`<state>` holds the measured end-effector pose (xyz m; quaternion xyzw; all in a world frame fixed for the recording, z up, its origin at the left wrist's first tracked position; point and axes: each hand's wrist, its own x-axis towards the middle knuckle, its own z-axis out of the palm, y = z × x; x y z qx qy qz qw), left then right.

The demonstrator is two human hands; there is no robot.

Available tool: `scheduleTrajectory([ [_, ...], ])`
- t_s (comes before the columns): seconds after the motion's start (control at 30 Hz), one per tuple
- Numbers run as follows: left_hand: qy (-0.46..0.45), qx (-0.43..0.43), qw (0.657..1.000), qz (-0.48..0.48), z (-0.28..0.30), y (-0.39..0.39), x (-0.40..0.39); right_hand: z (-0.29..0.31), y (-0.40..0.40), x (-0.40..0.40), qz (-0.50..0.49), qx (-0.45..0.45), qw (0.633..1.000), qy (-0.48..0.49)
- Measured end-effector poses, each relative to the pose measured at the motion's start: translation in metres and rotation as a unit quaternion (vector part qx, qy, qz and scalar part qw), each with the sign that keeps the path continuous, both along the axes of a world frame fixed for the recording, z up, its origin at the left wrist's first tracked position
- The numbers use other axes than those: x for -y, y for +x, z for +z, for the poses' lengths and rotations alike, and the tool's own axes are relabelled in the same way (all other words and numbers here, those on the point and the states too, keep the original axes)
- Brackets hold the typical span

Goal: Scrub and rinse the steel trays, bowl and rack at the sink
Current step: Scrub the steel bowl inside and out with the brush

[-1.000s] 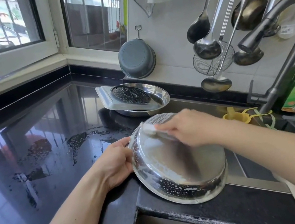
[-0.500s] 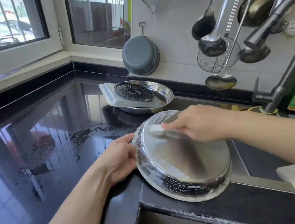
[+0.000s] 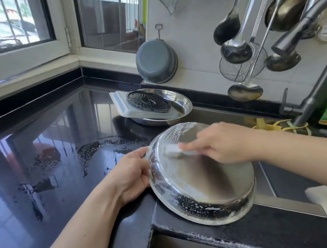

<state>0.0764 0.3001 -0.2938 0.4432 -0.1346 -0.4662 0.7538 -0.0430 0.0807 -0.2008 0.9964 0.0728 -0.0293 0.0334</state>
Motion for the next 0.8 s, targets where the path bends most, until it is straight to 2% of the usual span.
scheduleTrajectory([
  [0.1, 0.011, 0.003, 1.0, -0.002, 0.0, 0.0, -0.001, -0.002, 0.03, 0.026, -0.107, 0.02, 0.994, -0.01],
  [0.17, 0.013, 0.006, 1.0, 0.0, 0.0, 0.001, -0.002, -0.005, 0.032, 0.031, -0.124, 0.018, 0.992, 0.016],
  [0.23, 0.009, 0.0, 1.0, 0.008, 0.0, 0.001, -0.002, -0.007, 0.02, 0.022, -0.09, 0.014, 0.995, 0.041],
  [0.4, 0.003, 0.005, 1.0, 0.029, -0.006, 0.005, 0.001, -0.014, -0.05, -0.021, 0.09, 0.007, 0.995, 0.046],
  [0.57, -0.002, 0.009, 1.0, 0.02, -0.006, 0.004, 0.002, -0.019, -0.056, -0.012, 0.112, 0.043, 0.993, 0.019],
  [0.7, -0.004, -0.003, 1.0, 0.005, -0.003, 0.003, 0.001, 0.0, 0.004, 0.016, -0.053, 0.033, 0.997, -0.046],
  [0.8, -0.003, -0.009, 1.0, 0.005, -0.002, 0.004, 0.001, 0.008, 0.024, 0.035, -0.146, 0.042, 0.988, -0.031],
])
